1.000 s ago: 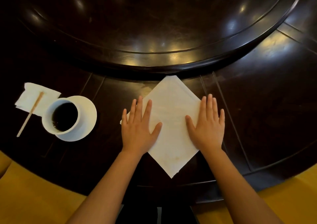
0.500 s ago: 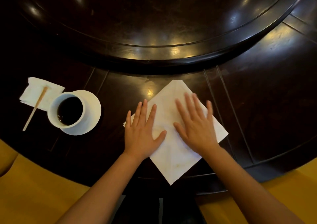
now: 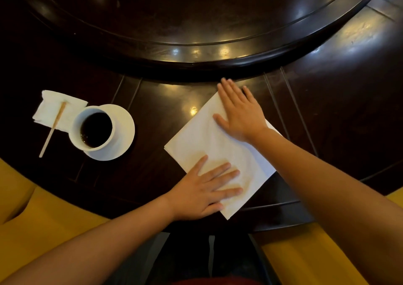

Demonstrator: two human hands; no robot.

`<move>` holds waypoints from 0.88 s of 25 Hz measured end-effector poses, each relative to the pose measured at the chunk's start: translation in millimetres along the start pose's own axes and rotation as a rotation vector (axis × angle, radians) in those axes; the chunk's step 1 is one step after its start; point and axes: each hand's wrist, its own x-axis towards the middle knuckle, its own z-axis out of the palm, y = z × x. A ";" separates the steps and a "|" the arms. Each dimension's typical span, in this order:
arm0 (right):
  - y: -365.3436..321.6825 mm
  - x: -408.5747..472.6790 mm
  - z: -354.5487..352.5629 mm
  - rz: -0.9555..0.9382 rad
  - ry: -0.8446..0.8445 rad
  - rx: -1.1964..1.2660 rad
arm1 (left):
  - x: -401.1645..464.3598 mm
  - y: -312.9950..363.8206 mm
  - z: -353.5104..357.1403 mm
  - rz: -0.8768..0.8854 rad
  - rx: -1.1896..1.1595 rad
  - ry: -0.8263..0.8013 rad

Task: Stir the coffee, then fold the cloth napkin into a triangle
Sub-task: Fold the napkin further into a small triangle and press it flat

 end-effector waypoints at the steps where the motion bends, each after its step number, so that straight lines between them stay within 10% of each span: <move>1: -1.4 2.9 0.7 0.088 0.010 0.016 | -3.4 4.0 0.5 0.049 0.007 -0.014; 8: -10.3 -8.9 -9.7 0.311 0.122 0.176 | -38.1 25.2 5.3 0.256 -0.048 -0.004; 13: -6.1 -125.5 -23.5 -0.177 0.132 0.274 | -42.5 10.1 -4.3 -0.218 -0.252 0.191; 22: -2.6 -169.6 -16.5 -0.428 -0.074 0.066 | -11.1 -9.9 -24.3 -0.163 -0.162 0.167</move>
